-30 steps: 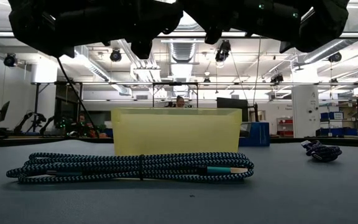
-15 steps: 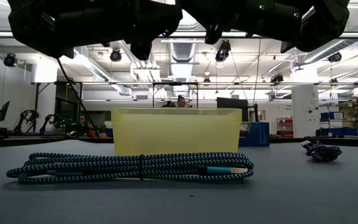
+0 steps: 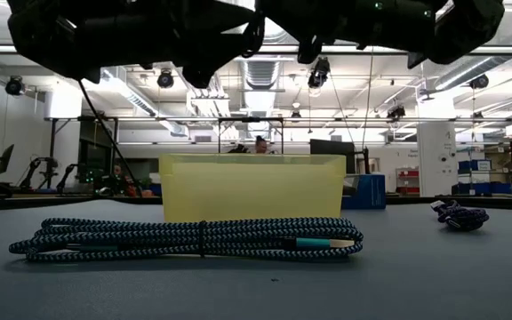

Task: Pick and place USB-C Cables
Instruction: Put the black charger cable into the yellow bin

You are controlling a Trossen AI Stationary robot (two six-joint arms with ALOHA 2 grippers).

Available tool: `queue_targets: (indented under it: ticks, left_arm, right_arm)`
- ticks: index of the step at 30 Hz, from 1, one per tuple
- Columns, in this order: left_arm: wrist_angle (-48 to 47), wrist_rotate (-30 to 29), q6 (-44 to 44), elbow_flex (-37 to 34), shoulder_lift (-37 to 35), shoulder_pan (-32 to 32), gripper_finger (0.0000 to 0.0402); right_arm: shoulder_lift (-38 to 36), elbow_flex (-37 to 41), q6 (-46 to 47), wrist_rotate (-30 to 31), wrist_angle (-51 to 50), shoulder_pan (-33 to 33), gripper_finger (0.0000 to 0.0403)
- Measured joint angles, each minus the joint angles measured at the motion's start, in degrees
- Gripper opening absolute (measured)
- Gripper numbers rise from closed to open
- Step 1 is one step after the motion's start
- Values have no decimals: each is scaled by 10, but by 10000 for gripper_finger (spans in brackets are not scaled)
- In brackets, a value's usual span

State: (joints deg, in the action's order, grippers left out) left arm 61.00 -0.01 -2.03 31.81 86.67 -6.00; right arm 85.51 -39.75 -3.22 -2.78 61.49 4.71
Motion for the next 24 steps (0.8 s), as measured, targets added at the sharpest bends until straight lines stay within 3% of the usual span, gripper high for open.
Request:
queue_targets:
  ticks: [7, 15, 24]
  left_arm:
    - [-121, 0, 14, 0, -50, 0, 219]
    - [-271, -3, 44, 0, -142, 1, 219]
    - [-381, -37, 60, -2, -257, 1, 219]
  right_arm:
    - [-55, -24, 2, 13, -149, 0, 36]
    - [-94, -141, 12, 14, -489, 0, 36]
    - [-64, -298, 51, 14, -840, 14, 39]
